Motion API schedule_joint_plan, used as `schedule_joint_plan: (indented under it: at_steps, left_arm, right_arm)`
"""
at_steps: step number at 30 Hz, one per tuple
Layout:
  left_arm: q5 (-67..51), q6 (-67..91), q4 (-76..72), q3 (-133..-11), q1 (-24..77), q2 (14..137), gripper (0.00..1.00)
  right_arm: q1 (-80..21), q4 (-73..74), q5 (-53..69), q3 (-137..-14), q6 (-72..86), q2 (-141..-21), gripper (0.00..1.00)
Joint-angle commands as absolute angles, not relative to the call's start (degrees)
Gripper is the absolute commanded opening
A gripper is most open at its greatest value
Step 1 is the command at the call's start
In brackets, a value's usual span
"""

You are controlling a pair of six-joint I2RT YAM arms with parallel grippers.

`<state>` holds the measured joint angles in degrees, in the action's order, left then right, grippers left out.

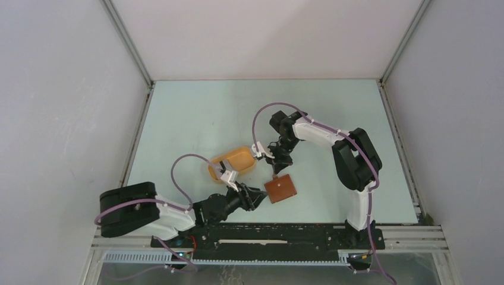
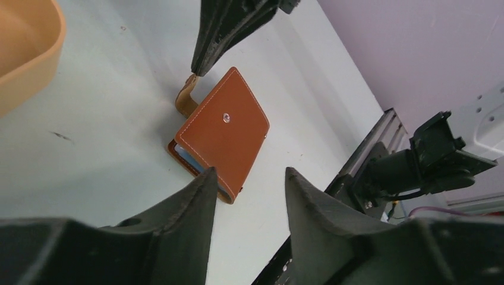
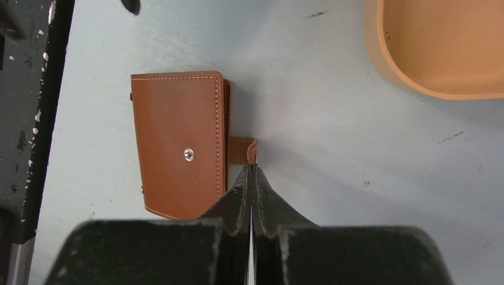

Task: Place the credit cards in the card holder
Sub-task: Close the card holder at the center of the board.

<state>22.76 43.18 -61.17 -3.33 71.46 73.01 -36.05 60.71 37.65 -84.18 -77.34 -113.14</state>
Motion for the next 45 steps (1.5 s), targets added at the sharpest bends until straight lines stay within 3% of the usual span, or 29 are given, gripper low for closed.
schedule_joint_plan:
  at_steps: [1,7,17,27,45]
  left_arm:
    - [18.2,48.0,-74.6,-2.6,68.8,79.7,0.45]
    - [12.5,52.5,-81.2,-6.1,65.4,90.7,0.32]
    - [10.2,54.2,-81.0,-11.6,64.5,97.7,0.25]
    - [10.3,61.4,-80.8,-11.5,61.3,106.2,0.05]
    - [8.7,63.9,-80.9,-11.8,60.3,108.8,0.01]
  right_arm:
    - [-36.3,60.6,39.8,-82.6,-77.9,-109.4,0.00]
    - [-35.7,59.9,40.7,-81.6,-77.0,-107.9,0.00]
    - [-35.4,59.2,41.0,-80.8,-76.4,-107.2,0.00]
    - [-35.2,58.5,41.9,-79.2,-76.6,-105.3,0.00]
    - [-39.1,55.8,34.7,-73.0,-77.6,-103.5,0.00]
